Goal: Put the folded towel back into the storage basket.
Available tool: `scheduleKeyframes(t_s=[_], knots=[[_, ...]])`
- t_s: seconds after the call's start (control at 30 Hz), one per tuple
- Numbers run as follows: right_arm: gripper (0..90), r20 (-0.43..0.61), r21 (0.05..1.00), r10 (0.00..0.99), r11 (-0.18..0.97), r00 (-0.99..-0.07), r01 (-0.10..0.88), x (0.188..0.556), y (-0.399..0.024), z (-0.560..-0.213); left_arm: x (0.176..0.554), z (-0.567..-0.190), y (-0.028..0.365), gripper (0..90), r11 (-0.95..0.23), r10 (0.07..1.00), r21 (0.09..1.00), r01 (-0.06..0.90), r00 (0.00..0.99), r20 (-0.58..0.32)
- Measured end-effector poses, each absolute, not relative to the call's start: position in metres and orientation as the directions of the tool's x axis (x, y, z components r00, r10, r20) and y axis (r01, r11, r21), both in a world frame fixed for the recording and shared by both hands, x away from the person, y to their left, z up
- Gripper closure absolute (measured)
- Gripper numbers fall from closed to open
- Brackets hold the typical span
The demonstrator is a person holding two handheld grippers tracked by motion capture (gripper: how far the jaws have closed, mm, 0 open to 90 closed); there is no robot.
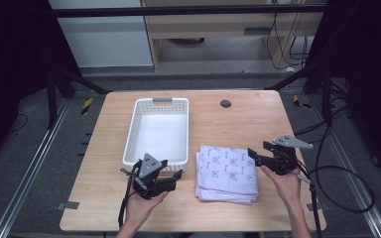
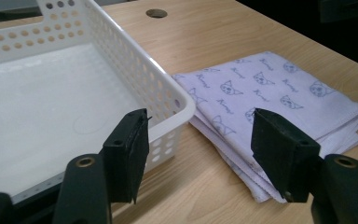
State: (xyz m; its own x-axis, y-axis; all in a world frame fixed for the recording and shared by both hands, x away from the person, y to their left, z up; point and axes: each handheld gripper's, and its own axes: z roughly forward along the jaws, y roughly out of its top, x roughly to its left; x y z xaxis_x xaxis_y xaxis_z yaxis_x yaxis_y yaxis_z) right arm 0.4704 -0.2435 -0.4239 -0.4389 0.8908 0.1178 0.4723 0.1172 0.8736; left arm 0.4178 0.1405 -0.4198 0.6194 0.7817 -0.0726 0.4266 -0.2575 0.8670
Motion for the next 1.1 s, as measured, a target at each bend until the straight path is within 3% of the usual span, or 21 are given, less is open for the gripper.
scheduleKeyframes(t_s=[1.1], knots=[[33.3, 0.108, 0.830, 0.898, 0.155, -0.427, 0.536, 0.482, -0.243, -0.453, 0.420, -0.460, 0.086, 39.7, -0.370, 0.741, 0.795, 0.480, 0.669, -0.058]])
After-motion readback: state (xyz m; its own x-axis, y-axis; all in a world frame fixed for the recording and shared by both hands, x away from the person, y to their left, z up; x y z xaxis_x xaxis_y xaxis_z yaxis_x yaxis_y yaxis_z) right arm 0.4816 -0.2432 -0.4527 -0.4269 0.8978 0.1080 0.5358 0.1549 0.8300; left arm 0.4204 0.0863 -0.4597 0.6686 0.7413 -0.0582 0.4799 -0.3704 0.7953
